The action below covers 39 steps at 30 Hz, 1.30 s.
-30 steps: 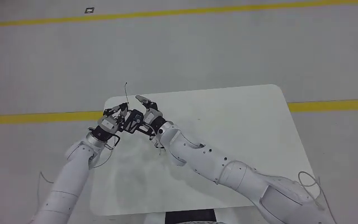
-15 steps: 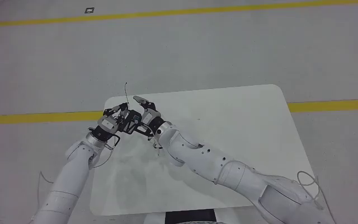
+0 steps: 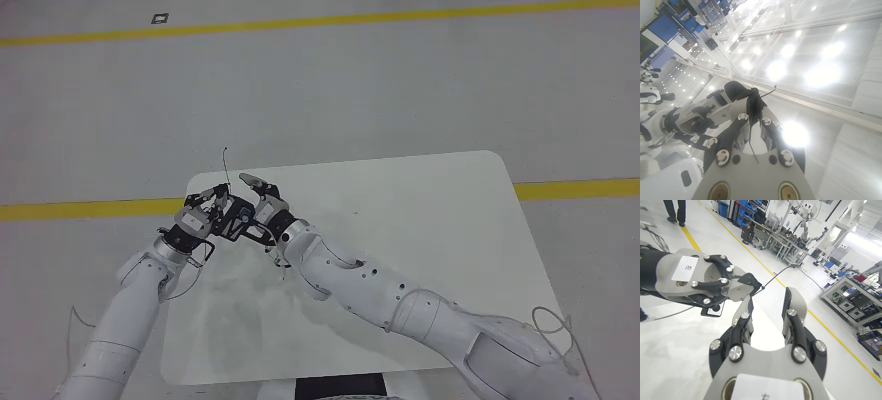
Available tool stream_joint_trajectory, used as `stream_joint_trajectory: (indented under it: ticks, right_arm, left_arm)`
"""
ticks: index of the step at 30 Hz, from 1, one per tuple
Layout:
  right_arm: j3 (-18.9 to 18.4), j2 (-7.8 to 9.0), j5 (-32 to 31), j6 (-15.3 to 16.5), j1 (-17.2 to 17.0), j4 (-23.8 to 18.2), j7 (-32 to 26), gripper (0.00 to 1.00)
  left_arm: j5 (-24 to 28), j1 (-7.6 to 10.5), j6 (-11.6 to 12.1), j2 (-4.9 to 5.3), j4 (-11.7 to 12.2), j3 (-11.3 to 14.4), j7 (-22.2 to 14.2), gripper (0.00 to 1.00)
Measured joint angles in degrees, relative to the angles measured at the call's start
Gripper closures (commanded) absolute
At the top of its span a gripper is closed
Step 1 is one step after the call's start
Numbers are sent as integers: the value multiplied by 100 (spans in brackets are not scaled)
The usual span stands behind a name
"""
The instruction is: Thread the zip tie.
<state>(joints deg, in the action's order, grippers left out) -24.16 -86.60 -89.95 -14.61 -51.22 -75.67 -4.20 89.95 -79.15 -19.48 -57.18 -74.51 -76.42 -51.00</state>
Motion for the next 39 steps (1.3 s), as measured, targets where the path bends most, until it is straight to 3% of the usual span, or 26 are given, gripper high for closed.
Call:
stream_joint_trajectory:
  ticks: [25, 39]
  right_arm:
    - [35, -38, 0, -51, -14, -49, -155, 72]
    - [0, -127, 0, -53, 12, 55, -267, 93]
  left_arm:
    - [0, 0, 0, 0, 0, 0, 0, 100]
    - [0, 0, 0, 0, 0, 0, 0, 100]
